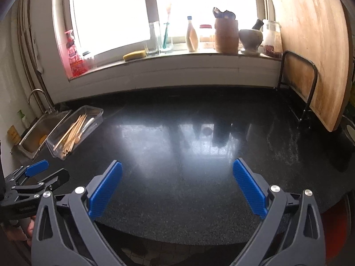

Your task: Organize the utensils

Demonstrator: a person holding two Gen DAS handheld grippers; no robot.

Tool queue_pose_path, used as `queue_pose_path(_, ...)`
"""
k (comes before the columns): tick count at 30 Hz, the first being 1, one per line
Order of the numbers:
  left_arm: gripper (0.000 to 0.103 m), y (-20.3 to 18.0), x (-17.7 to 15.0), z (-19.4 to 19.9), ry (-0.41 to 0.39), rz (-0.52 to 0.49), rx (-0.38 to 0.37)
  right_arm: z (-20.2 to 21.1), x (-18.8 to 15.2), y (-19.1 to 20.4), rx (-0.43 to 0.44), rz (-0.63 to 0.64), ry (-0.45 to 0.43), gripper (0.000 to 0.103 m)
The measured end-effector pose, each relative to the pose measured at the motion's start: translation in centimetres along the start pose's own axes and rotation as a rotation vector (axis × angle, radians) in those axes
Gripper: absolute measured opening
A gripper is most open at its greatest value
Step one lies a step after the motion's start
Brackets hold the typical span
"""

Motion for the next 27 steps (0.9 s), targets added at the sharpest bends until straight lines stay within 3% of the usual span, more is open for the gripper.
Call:
queue_pose_path(9,0.097,-0.8,0.7,-1.8,0.015,-0.033,-0.026,-0.9,0.6,-1.0,-0.062,0.0,0.003,0.096)
queue_pose_path(27,0.097,-0.8,3.3,-6.6,0.044,-0.038,-0.015,-4.8,2.7,-1.4,-0.064,0.023,0.037,0.096)
Point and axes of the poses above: each gripper's, at about its wrist camera, not at the fingertips, and z roughly against the way its jaws point, y to its left, x to its top, the point moved 1 cm from there along -z, roughly the way its jaws point, and after that the axes turned 9 degrees about -y, right-handed, at the moved point
